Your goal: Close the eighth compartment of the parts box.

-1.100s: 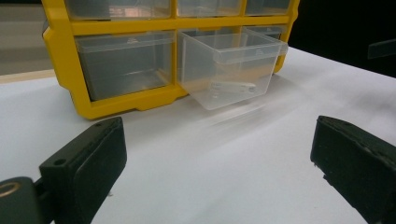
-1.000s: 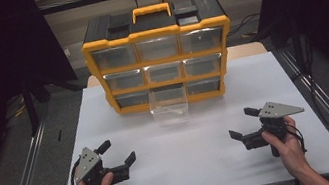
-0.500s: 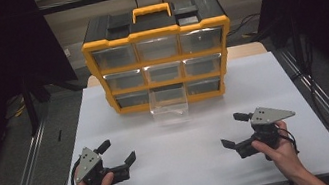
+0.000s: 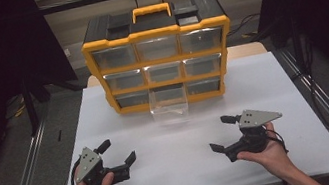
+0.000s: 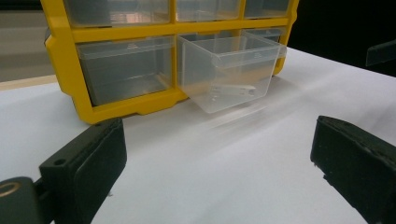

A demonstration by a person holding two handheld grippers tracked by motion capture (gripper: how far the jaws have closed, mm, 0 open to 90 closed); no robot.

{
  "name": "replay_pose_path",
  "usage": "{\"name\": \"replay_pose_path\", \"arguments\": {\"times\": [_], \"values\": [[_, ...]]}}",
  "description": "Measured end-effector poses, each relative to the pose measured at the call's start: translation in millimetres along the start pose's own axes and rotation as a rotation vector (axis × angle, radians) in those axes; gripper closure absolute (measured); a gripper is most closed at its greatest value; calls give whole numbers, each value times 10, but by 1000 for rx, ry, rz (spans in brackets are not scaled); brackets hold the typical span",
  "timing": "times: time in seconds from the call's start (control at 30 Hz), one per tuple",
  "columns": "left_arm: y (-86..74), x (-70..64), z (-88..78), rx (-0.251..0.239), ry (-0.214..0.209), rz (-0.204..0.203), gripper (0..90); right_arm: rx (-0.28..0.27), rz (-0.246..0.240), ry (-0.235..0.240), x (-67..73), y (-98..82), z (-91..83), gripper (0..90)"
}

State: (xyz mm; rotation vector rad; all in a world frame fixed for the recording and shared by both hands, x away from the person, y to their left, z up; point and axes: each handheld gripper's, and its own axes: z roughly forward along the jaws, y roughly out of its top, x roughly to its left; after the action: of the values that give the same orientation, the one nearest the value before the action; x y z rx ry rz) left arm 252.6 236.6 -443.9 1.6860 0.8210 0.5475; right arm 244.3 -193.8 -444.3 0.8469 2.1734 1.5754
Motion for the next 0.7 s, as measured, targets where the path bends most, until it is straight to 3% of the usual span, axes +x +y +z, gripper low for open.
{"name": "replay_pose_path", "arguments": {"times": [0.47,0.7], "values": [[-3,11,-2,3,8,1,37,12,-3,30,58,127,329,46],[-7,15,2,7,8,-3,37,12,-33,50,57,207,491,74]]}}
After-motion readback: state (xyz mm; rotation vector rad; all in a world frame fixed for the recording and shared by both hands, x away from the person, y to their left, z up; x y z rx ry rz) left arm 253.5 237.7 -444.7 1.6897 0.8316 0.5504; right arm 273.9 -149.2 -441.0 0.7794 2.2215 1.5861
